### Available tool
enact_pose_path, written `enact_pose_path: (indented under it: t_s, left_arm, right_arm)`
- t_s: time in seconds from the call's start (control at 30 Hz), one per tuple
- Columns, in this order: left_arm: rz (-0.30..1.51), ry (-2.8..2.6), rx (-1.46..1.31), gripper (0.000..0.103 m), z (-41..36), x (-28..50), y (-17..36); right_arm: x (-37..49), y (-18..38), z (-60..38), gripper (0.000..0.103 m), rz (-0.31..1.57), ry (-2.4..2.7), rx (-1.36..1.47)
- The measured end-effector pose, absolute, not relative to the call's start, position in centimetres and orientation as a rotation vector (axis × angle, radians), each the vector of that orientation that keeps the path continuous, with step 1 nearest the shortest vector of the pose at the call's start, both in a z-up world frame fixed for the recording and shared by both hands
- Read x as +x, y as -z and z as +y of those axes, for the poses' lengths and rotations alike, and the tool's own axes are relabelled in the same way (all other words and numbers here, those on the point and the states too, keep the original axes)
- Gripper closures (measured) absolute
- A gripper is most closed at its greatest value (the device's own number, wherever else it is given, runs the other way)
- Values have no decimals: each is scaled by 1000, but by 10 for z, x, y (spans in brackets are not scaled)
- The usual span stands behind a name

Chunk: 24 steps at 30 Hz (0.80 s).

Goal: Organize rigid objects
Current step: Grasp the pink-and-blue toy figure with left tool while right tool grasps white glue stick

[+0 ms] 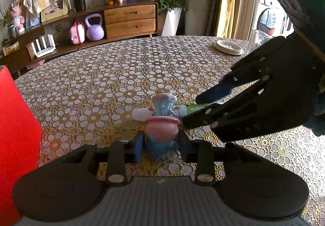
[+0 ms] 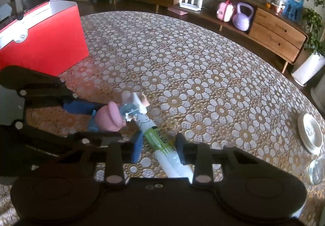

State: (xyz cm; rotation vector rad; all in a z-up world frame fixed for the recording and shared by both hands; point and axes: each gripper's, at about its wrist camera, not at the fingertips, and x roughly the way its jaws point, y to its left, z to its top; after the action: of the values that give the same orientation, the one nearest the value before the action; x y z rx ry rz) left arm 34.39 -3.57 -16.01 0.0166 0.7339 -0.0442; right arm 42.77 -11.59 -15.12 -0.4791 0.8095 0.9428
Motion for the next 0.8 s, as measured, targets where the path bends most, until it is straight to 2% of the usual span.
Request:
enact_pose_path:
  t_s: [0.27,0.8]
  left_arm:
    - [750,20,52,70,-35,334,158]
    - [770,-9,6,70,-16,282,132]
  right_arm:
    - [401,151,-115,82,824,-791,-405]
    - [335,128,-124,83,879,-575,-221]
